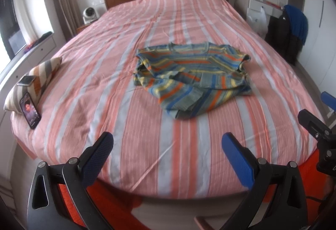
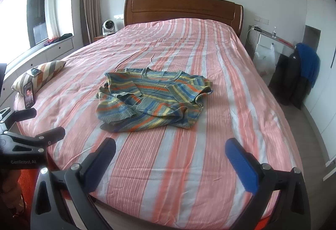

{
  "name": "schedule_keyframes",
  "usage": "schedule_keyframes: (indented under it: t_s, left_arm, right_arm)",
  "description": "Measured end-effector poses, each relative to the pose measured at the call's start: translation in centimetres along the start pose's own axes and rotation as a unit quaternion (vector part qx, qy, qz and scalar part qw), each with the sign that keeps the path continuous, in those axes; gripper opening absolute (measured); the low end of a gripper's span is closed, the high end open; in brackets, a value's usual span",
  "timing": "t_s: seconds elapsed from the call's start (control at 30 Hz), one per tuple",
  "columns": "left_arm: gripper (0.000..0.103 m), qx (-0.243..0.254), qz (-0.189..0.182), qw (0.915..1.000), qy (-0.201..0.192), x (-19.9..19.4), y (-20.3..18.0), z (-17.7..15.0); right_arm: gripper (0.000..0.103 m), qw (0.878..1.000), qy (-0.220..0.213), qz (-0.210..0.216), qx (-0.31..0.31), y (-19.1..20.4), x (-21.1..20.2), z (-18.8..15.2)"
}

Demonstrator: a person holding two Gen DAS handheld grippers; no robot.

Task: Fold small clothes
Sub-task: 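Approach the crumpled striped sweater on the bed with both tools open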

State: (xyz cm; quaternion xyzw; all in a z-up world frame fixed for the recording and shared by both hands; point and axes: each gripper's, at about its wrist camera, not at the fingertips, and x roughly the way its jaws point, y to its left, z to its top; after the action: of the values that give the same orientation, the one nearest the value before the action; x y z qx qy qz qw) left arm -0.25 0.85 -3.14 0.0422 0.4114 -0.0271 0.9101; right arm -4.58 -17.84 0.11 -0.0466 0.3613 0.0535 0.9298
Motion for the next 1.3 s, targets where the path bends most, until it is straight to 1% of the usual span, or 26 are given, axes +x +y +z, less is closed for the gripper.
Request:
schedule_keyframes:
  t_s: [0.2,0.37,0.57,0.73,0.93,1.17,1.3]
  left_arm:
    - [0.103,0.003,0.000,1.0000,0.003,0.0,-0.3,-0.2]
    - [0.103,0.004,0.001,1.0000,-0.003,-0.1,-0.4,-0.2]
    - [0.103,0.004,0.001,1.0000,0.001,-0.1,-0.5,-0.3]
    - [0.103,-0.007,0.003,1.0000,0.001,-0.1,0.4,-0.4]
    - [0.103,-0.023,0.006,0.9997,0.008,0.4,1.3,-0.3]
    - [0.103,-0.019,0.007,0.9997,0.015,0.8,1.1,-0.5]
    - [0.103,-0.012,0.007,0.9997,0.019,1.1,0.7,-0.7]
  right_arm:
    - [0.103,1.000,0.006,0.003,0.001,0.0,0.2,-0.3]
    - [0.103,1.000,-0.001,0.001,0.003,0.0,0.1,-0.4]
    - [0.103,1.000,0.000,-0.005,0.008,-0.1,0.3,-0.4]
    - [0.103,1.000,0.006,-0.006,0.011,-0.1,0.6,-0.5]
    - [0.103,1.000,-0.008,-0.015,0.012,-0.3,0.3,-0.5]
    - [0.103,1.000,0.004,-0.024,0.019,-0.9,1.0,-0.9]
    - [0.103,0.999,0.018,-0.035,0.019,-1.0,1.6,-1.2]
